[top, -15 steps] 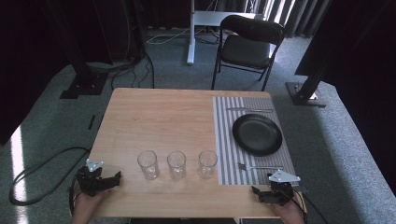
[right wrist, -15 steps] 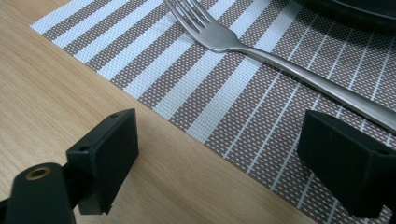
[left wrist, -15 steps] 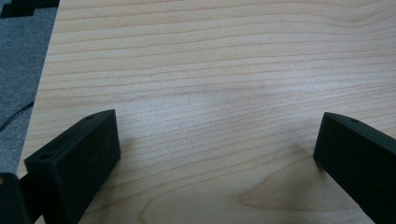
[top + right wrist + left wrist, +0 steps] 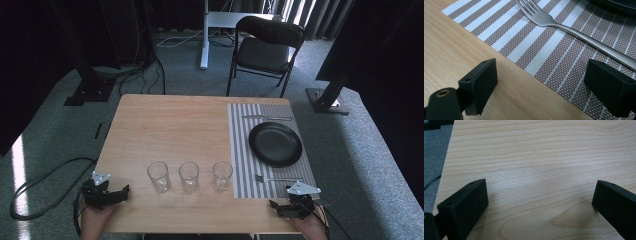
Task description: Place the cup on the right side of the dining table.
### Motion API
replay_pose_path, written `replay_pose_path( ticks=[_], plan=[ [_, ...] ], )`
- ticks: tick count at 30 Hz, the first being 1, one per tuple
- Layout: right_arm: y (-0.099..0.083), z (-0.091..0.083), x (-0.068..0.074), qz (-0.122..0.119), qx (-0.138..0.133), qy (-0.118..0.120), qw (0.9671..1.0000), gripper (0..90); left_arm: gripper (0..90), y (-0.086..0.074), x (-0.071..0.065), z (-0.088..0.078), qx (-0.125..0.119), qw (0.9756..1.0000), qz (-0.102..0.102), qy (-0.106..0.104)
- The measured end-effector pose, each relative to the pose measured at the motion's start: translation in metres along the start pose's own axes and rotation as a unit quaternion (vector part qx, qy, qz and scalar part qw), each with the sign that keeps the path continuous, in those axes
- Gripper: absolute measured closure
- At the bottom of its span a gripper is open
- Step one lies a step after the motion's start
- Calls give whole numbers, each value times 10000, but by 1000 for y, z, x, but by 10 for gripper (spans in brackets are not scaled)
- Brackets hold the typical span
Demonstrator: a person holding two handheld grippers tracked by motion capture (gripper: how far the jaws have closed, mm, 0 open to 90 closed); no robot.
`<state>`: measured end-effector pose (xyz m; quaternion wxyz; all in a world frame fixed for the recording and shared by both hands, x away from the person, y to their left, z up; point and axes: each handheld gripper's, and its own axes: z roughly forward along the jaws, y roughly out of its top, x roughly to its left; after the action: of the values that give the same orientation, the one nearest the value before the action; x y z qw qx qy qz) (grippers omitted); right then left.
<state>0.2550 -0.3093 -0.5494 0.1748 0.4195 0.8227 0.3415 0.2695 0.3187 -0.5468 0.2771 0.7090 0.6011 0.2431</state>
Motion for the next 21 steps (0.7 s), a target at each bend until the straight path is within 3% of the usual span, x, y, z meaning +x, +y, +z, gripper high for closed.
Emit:
replay_pose_path(
  ticks=[14, 21],
  plan=[
    [4, -2, 6, -22, 222, -25, 9997, 127, 7, 0, 1, 0, -2, 10000, 71, -65],
    [7, -6, 12, -51, 174, 179, 9997, 135, 8, 0, 2, 0, -2, 9999, 99, -91]
  ],
)
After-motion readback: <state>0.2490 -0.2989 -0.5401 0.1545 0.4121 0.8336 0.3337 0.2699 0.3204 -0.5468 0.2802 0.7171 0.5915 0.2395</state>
